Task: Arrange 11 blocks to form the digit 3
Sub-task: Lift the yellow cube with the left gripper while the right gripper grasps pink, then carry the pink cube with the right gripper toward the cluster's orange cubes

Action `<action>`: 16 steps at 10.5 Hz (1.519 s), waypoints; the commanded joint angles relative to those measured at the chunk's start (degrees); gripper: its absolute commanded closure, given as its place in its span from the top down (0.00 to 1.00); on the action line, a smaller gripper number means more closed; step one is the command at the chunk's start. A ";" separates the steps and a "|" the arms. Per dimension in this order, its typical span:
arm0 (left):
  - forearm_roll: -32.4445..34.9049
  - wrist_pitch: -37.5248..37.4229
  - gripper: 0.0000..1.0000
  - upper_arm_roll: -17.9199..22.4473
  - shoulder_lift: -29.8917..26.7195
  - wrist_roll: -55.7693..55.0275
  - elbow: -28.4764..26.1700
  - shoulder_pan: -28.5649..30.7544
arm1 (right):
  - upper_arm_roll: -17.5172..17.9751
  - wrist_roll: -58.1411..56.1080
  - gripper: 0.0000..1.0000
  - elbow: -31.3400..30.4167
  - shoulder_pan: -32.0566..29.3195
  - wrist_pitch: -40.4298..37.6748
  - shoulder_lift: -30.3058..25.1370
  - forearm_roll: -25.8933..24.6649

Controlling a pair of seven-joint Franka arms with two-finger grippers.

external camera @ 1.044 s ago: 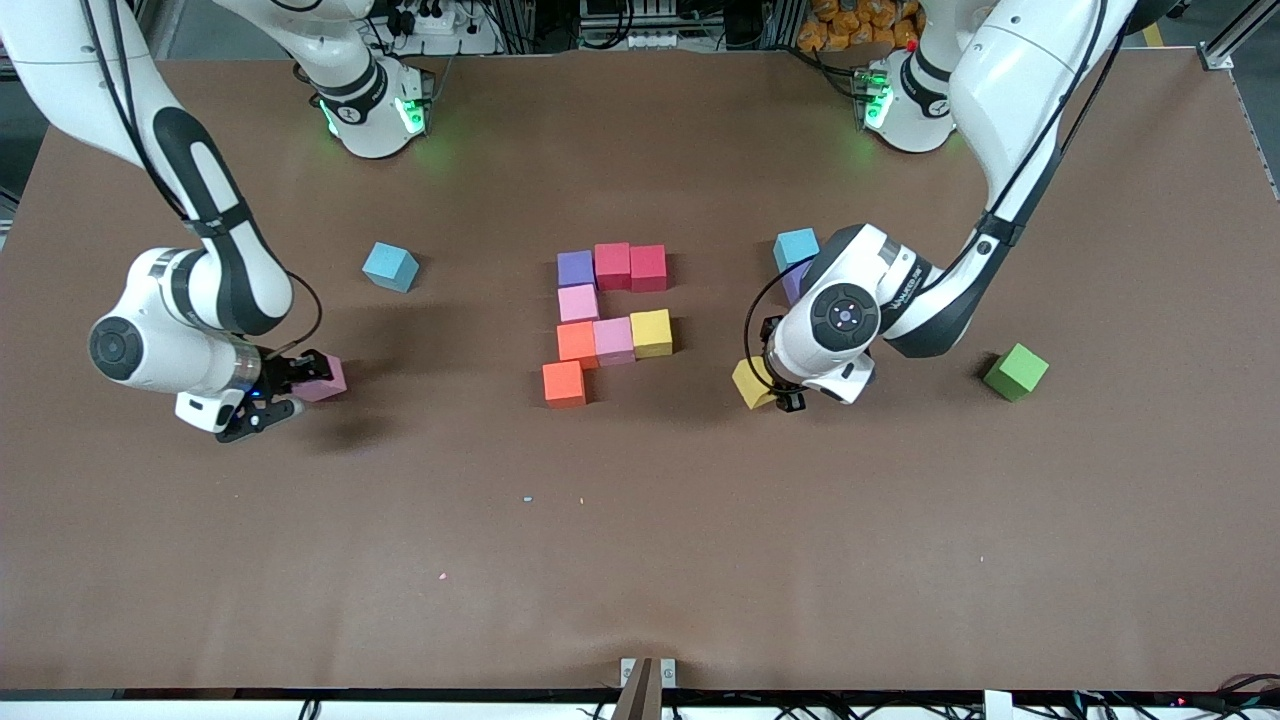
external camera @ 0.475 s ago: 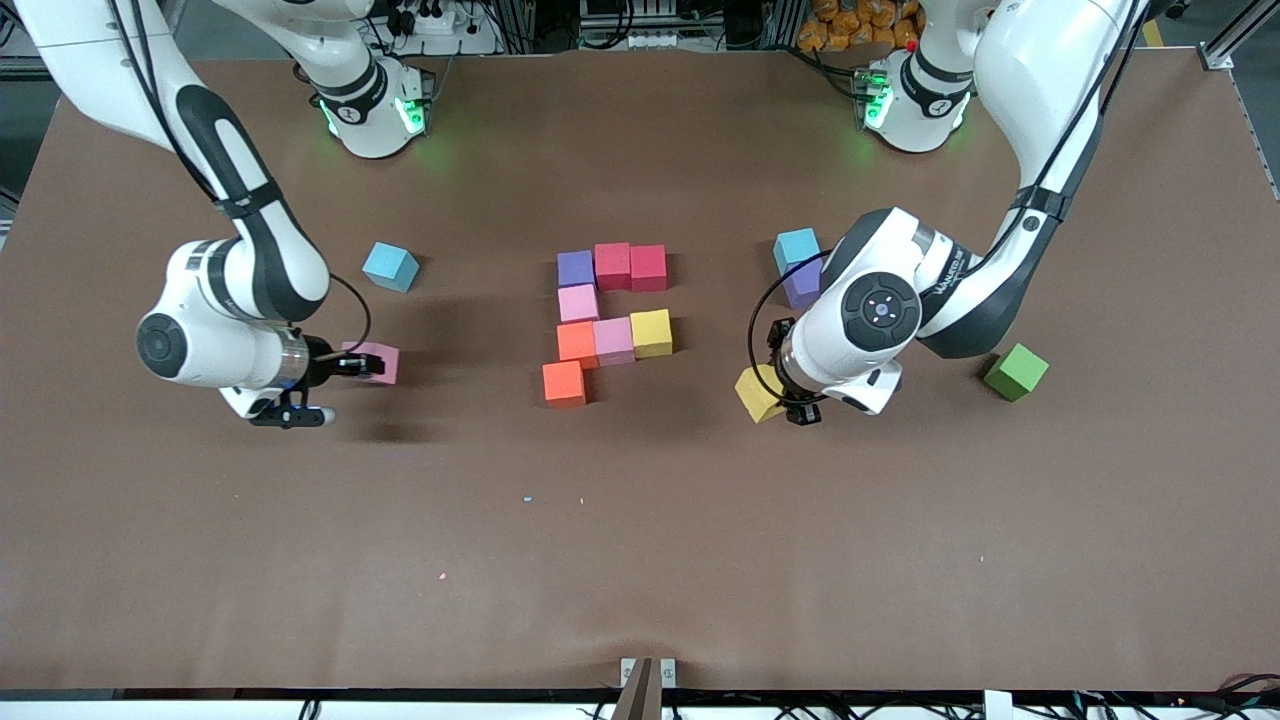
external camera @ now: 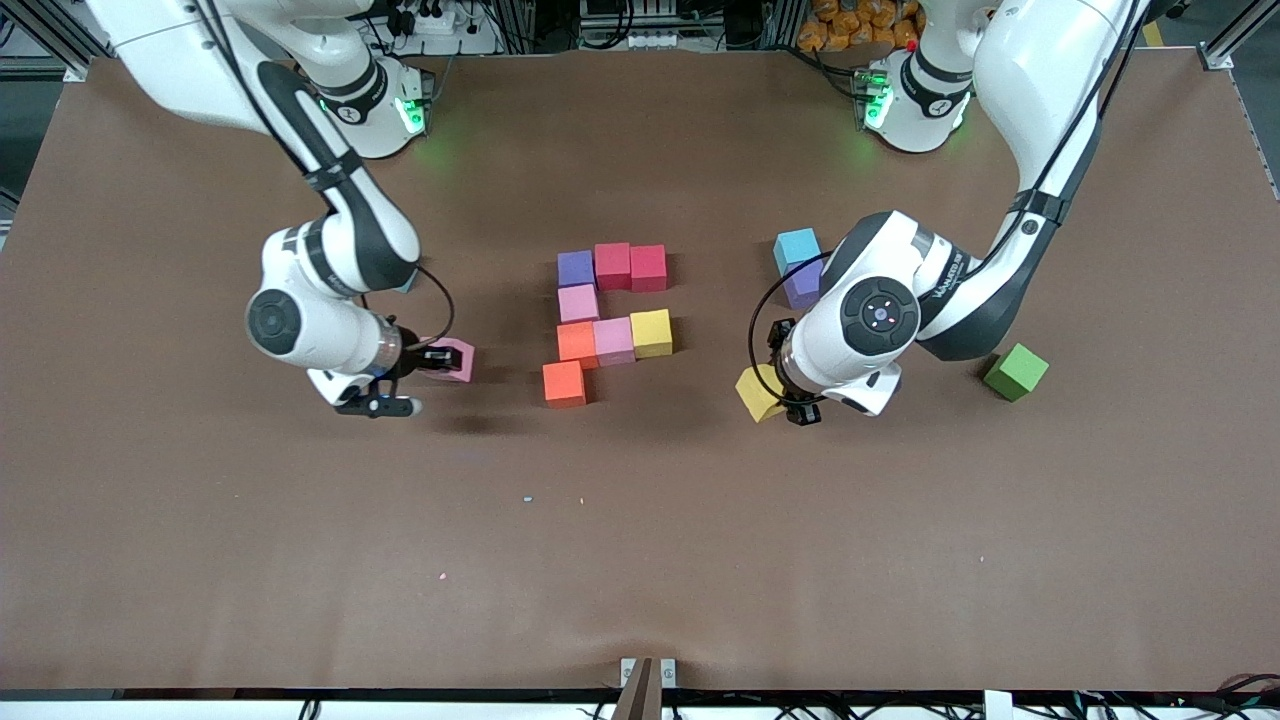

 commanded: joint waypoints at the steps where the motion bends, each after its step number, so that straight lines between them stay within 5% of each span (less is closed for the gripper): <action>1: -1.49 -1.14 0.00 -0.32 -0.02 1.12 0.50 0.33 | -0.29 0.28 0.00 -1.02 2.36 1.19 -1.51 -1.81; 12: -2.54 -1.14 0.00 -0.32 -0.02 1.04 0.77 -0.20 | -1.43 0.55 0.00 6.18 8.08 7.25 3.67 -4.02; 16: -3.15 -1.14 0.00 -0.32 -0.02 1.04 0.85 -0.29 | -13.97 0.55 0.00 7.07 20.19 7.52 5.52 -4.02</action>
